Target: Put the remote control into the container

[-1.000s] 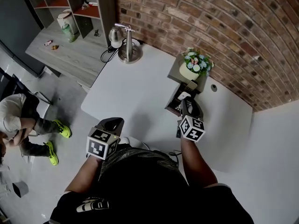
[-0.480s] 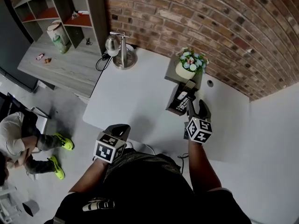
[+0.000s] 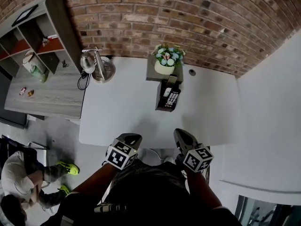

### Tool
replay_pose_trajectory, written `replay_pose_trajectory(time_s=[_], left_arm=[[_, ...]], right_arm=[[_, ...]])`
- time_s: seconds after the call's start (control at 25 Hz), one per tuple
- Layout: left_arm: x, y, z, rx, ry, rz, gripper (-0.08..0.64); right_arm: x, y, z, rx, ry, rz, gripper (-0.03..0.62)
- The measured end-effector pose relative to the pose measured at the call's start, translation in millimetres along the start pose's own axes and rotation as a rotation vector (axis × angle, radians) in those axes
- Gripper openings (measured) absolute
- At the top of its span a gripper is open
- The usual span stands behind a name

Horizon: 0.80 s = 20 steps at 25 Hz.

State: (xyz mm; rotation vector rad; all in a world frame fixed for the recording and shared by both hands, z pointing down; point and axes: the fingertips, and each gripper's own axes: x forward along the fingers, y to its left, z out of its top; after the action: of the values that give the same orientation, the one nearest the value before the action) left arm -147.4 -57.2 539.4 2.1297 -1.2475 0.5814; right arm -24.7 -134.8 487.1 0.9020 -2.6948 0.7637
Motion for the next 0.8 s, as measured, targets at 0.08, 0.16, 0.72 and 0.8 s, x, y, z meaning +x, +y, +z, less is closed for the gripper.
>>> replay_pose_trajectory(time_s=[0.08,0.16,0.72,0.8], left_arm=[[1.7,-15.3,13.1,0.004,-0.035,-0.025,0.006],[0.0,-29.4,24.7,0.011,-0.074,-0.035,0.006],[-33.6,-145.6,21.1,-0.079,-0.269,0.102,0.005],[-35.8,-173.8,7.3,-0.084,-0.273,0.118,0.006]], right_arm=[[-17.2,4.5,-11.6,-0.02,0.026,-0.017,0.008],[-30.7,7.2,-14.7,-0.011,0.034,-0.017,0.008],[-171.9,17.1,-18.4,-0.099,-0.01,0.139,0.008],[-198.2,11.6,-35.8,-0.1,0.0,0.145,0.008]])
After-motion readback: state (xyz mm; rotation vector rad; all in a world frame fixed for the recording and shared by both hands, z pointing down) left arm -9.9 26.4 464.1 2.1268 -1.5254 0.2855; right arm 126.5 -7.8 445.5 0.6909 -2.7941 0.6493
